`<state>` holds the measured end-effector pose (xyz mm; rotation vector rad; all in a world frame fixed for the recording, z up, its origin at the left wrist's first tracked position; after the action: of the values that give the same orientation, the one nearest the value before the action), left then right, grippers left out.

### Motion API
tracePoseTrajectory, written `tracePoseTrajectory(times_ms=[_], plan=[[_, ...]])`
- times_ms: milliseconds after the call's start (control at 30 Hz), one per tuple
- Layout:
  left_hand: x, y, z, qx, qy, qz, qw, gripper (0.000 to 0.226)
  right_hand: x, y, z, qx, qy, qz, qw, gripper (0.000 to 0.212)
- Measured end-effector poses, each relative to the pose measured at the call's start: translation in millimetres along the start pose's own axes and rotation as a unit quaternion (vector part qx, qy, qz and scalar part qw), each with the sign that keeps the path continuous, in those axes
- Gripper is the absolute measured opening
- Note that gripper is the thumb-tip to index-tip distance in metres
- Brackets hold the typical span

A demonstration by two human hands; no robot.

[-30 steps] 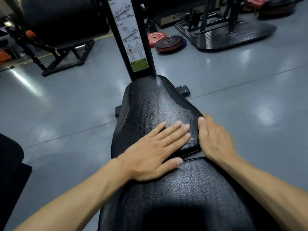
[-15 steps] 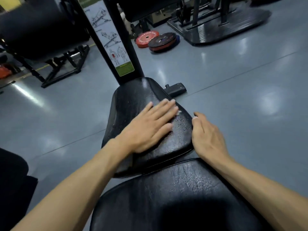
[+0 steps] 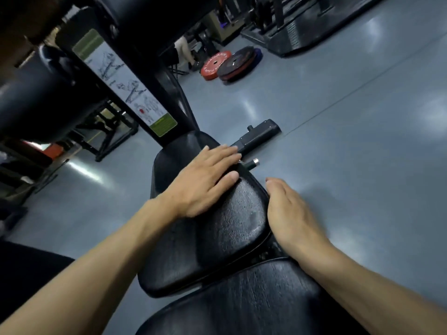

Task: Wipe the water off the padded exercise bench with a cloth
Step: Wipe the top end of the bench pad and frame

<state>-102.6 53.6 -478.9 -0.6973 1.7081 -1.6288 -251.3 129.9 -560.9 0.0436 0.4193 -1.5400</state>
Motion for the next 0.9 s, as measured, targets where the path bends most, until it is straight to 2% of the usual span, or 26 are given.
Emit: tracePoseTrajectory(times_ms=[100,167,233,300,433,567,633,700,833,900], plan=[[1.6,2.6,-19.4,-0.019,0.061,0.019,0.998,0.051,15.6,1.0,0.1,0.048,0.017,0.047,0.998,0.036],[8.0,-5.4,-6.9,-0.028,0.064,0.018,0.997,0.044,31.5,-1.4,-6.2,0.127,0.062,0.071,0.987,0.05],[21.3,-12.9,19.9,-0.026,0.029,0.017,0.999,0.044,42.1,-9.1,-10.0,0.201,0.093,0.083,0.971,0.046],[36.4,-18.5,45.4,-0.01,-0.01,0.024,1.0,0.047,53.4,-18.2,-12.9,0.223,0.089,0.092,0.966,0.041],[71.5,-30.3,75.6,0.018,-0.066,0.03,0.997,0.054,67.8,-28.2,-29.0,0.277,0.088,0.086,0.953,0.045],[91.9,-33.7,100.9,-0.018,-0.222,0.035,0.974,0.053,73.2,-24.4,-45.2,0.301,0.083,0.083,0.946,0.045],[94.6,-33.7,97.2,-0.025,-0.248,0.045,0.968,0.057,73.4,-18.8,-50.2,0.305,0.083,0.092,0.944,0.044],[91.6,-31.7,77.5,-0.041,-0.225,0.062,0.971,0.057,71.8,-12.2,-53.5,0.304,0.08,0.107,0.943,0.043],[76.1,-12.2,25.3,-0.058,-0.109,0.16,0.979,0.057,68.5,-3.2,-55.8,0.307,0.084,0.12,0.94,0.044],[76.1,-12.7,21.5,-0.063,-0.093,0.166,0.98,0.057,66.6,-0.1,-56.7,0.312,0.086,0.118,0.939,0.044]])
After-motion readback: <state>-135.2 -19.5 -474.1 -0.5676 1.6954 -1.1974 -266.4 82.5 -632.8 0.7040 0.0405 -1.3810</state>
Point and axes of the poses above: each hand's wrist, its own x-axis towards the middle knuckle, its own y-axis out of the palm, z = x × y, the point moved 6 cm from there along x, towards the middle knuckle, and after that the axes turned 6 degrees about -x, right-handed, at the moved point
